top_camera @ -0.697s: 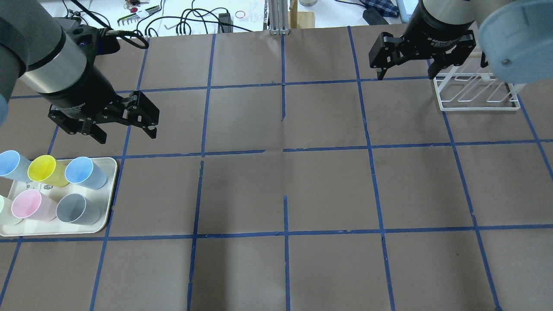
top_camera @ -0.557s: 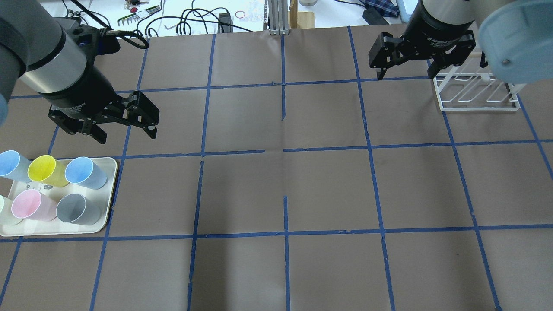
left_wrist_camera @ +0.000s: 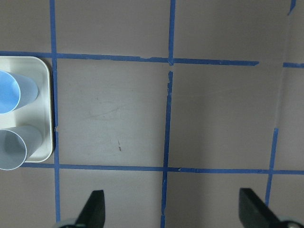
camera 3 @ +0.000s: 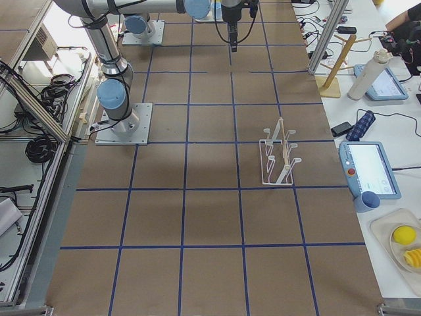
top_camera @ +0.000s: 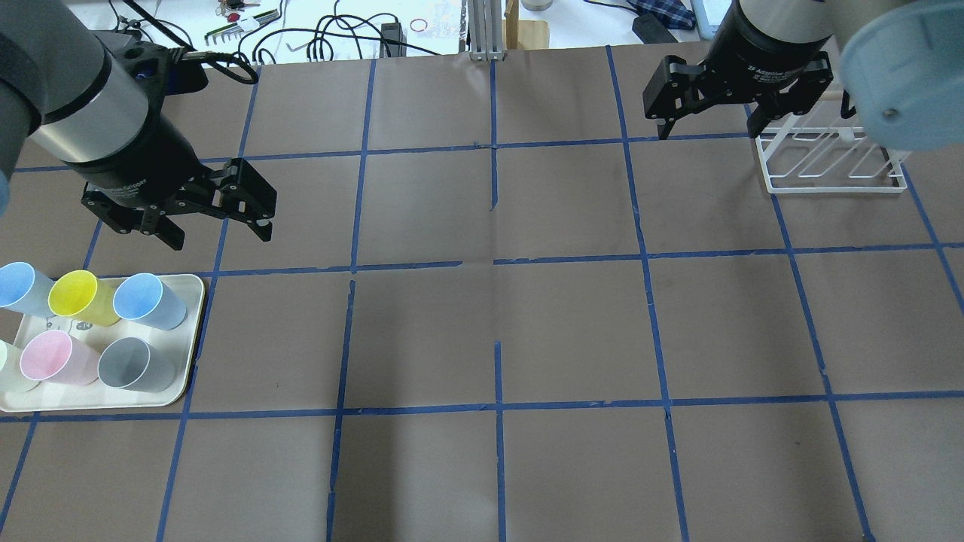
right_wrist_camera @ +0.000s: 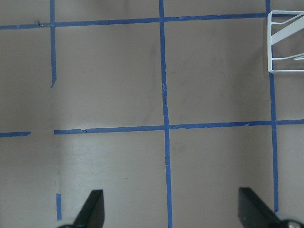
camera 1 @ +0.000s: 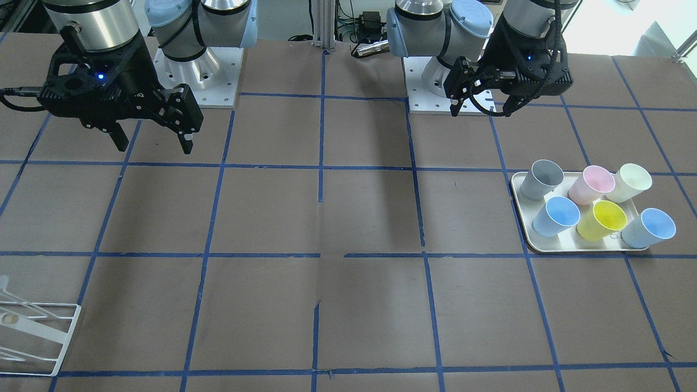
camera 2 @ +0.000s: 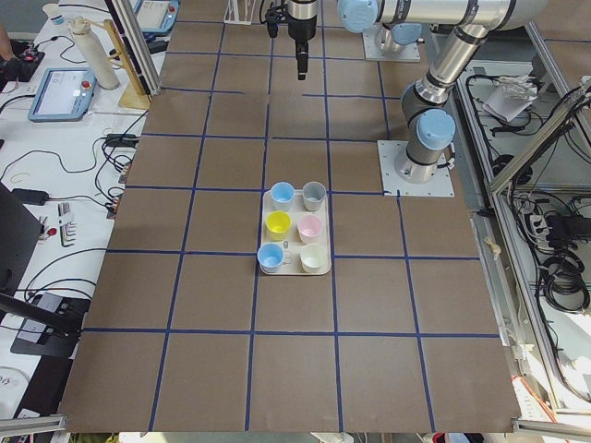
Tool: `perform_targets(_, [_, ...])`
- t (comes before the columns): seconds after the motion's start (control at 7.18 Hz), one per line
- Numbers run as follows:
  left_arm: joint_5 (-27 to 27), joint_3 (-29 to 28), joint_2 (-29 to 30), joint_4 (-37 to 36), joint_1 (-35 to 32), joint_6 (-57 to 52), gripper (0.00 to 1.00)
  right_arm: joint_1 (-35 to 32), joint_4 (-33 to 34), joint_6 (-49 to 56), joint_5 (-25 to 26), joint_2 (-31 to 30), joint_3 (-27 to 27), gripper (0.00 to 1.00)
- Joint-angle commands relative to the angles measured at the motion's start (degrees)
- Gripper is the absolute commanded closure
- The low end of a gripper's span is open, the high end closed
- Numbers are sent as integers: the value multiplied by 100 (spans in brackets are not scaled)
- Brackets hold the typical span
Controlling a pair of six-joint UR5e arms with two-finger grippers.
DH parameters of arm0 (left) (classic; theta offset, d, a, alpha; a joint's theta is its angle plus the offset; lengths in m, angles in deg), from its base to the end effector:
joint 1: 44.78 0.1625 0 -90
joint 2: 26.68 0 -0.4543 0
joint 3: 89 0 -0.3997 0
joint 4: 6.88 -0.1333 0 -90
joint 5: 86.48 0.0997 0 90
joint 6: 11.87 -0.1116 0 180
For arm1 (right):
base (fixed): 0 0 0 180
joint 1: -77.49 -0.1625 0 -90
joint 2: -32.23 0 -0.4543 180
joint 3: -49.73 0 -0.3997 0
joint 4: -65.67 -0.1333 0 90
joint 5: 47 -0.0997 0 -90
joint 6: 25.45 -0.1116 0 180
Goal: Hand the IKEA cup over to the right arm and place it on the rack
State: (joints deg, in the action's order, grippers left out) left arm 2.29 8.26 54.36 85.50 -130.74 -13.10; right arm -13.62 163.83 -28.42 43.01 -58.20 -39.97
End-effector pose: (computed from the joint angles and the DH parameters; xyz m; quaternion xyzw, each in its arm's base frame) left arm -0.1053 -0.4356 0.5104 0.0246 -0.9996 -0.0054 0.0110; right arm 0.1432 -0.5093 0.5270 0.0162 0.9969 -0.0775 0.0027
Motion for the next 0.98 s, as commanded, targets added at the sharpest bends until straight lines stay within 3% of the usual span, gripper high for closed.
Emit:
perform_targets(0.0, [0, -14, 34, 0, 0, -9, 0, -3, 19, -1, -1, -10, -4, 0])
perform_targets(0.56, [18, 56, -10, 0, 236, -253, 0, -3, 2, -1, -1, -1, -4, 0])
perform_targets(0.84, [9, 65, 78, -61, 945, -1506, 0, -3, 2, -1, -1, 7, -4, 0])
